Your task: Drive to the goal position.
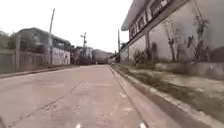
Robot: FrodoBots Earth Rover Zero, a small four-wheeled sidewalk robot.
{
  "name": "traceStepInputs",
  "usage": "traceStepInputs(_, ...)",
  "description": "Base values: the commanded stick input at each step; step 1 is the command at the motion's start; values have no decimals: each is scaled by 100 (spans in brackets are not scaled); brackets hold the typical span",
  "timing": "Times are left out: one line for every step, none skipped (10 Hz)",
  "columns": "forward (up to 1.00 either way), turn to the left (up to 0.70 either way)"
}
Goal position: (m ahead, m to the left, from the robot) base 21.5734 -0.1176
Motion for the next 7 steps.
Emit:
traceStepInputs(85, 0)
traceStepInputs(85, 0)
traceStepInputs(85, 0)
traceStepInputs(85, 0)
traceStepInputs(85, 0)
traceStepInputs(85, 0)
traceStepInputs(85, 0)
